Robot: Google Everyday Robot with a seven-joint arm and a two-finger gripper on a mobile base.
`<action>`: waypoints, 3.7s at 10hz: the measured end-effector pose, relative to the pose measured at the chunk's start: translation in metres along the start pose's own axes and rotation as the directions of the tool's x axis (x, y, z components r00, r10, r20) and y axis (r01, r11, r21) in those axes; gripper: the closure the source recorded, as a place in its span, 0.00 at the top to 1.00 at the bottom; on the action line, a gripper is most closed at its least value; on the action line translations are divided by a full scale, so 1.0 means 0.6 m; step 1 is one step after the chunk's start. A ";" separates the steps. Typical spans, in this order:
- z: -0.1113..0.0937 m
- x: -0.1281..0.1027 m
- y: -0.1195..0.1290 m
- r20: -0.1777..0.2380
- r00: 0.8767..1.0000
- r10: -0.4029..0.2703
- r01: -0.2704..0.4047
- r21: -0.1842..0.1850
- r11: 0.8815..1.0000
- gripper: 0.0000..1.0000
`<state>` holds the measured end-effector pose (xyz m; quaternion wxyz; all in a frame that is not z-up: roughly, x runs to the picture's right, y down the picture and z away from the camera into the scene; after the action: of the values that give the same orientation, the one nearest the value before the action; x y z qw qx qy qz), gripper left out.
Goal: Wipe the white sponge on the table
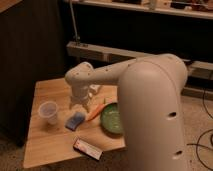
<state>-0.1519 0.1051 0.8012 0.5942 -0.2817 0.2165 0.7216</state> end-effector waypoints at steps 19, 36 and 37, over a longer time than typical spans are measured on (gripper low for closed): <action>0.109 0.021 0.009 -0.087 0.995 0.049 -0.051 -0.017 0.999 0.65; 0.150 0.007 0.039 -0.150 0.989 0.009 -0.013 -0.028 1.000 0.55; 0.151 0.008 0.040 -0.152 0.988 0.004 -0.008 -0.027 1.000 0.55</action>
<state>-0.1893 0.1624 0.8653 0.5697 -0.3433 0.2520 0.7029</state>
